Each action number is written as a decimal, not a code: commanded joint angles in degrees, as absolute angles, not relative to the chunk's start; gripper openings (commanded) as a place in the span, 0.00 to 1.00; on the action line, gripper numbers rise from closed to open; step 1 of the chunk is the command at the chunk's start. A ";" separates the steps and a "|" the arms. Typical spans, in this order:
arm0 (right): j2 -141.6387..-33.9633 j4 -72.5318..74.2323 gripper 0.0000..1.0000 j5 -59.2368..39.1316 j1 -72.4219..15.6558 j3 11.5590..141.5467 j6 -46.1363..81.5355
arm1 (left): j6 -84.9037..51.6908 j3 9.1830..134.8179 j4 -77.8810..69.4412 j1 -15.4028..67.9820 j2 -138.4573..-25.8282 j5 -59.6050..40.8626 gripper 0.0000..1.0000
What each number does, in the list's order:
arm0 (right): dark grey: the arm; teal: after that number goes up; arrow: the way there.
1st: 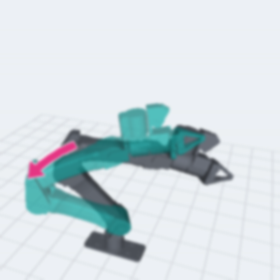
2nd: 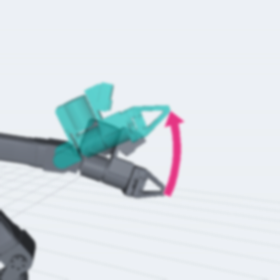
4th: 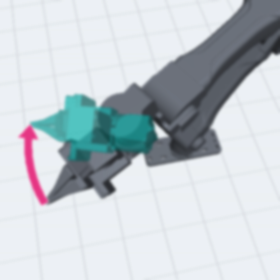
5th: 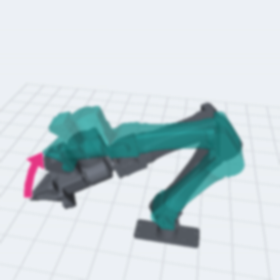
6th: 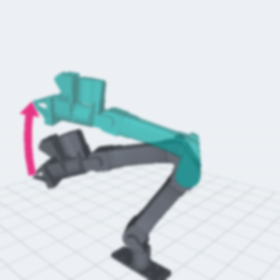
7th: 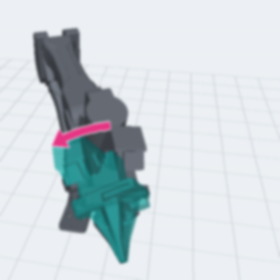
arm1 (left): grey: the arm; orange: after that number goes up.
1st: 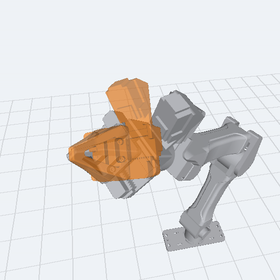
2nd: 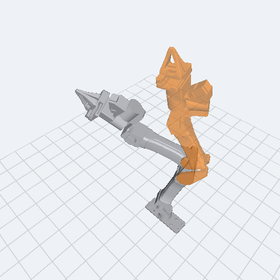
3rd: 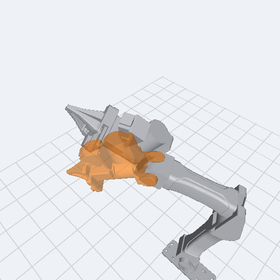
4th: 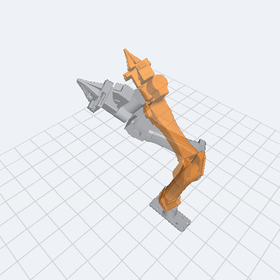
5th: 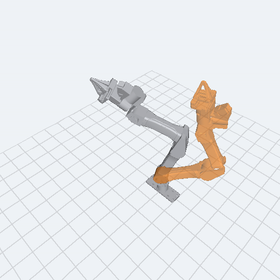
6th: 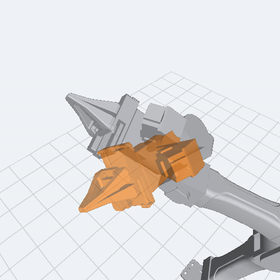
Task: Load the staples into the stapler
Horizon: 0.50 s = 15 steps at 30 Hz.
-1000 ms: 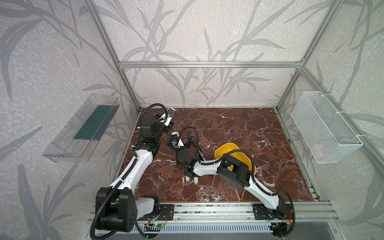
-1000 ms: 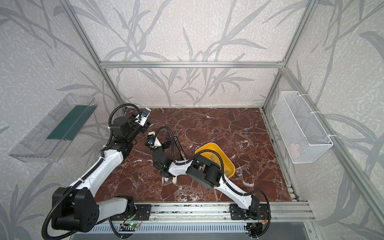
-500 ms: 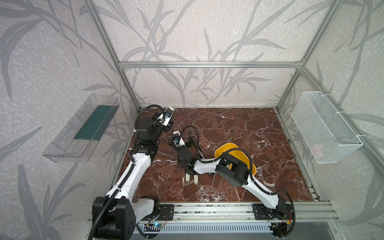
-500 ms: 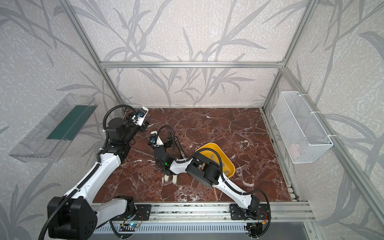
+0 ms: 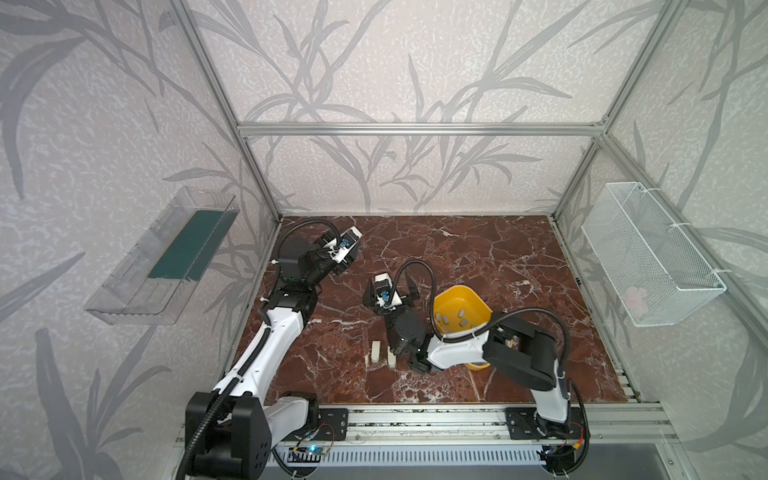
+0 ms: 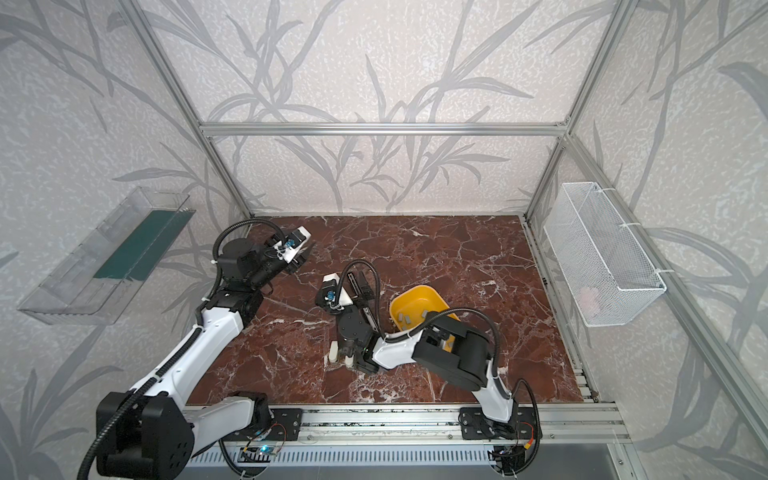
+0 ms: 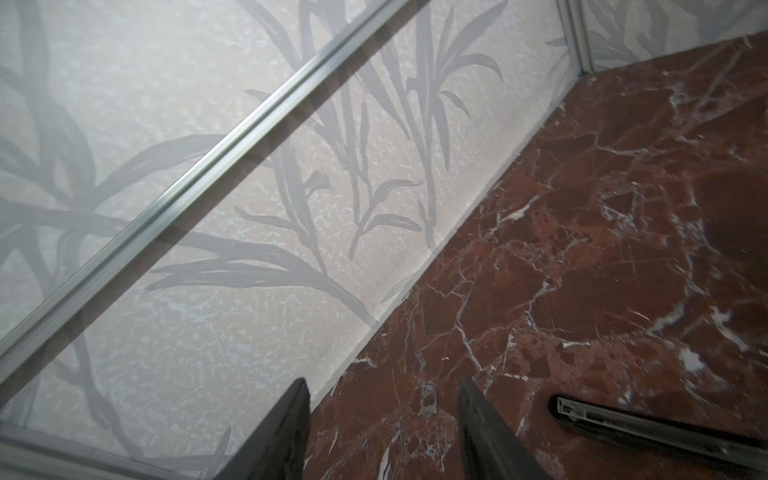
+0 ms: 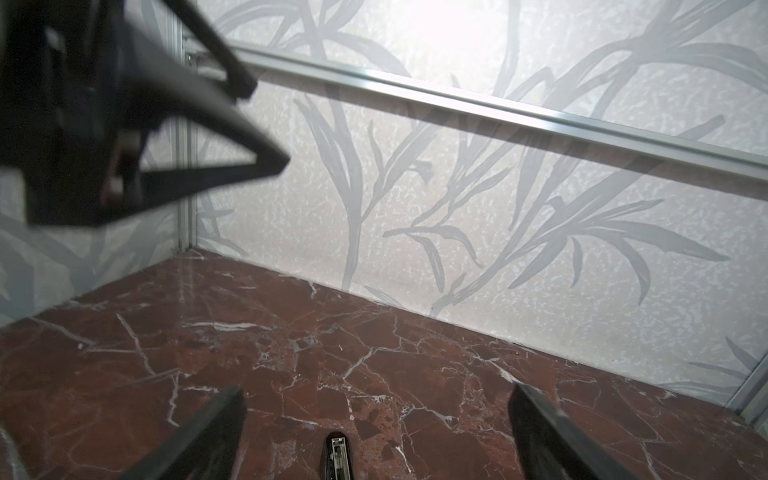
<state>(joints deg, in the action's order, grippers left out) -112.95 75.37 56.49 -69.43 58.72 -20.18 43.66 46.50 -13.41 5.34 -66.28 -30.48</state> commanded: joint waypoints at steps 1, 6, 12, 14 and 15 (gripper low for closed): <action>-106.80 78.96 0.99 58.18 -70.92 50.92 -16.04 | 60.14 45.13 -0.08 7.37 -65.33 -42.12 0.58; -101.70 79.69 0.99 60.61 -71.06 44.53 -16.15 | 78.27 43.00 11.27 11.32 -65.57 -40.86 0.56; -88.67 62.73 0.99 61.31 -71.80 38.12 -6.14 | 90.11 43.60 23.10 17.93 -67.27 -33.89 0.55; -81.72 49.46 0.99 59.18 -71.48 36.29 2.99 | 91.77 44.16 26.05 20.65 -67.71 -31.40 0.55; -78.93 44.51 0.99 58.62 -71.45 35.66 6.03 | 92.32 44.17 27.06 22.29 -67.89 -29.42 0.55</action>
<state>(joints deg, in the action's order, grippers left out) -86.87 60.60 59.31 -71.35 36.91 -7.20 84.23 42.81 18.22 19.14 -67.33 -34.00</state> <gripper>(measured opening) 0.991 0.551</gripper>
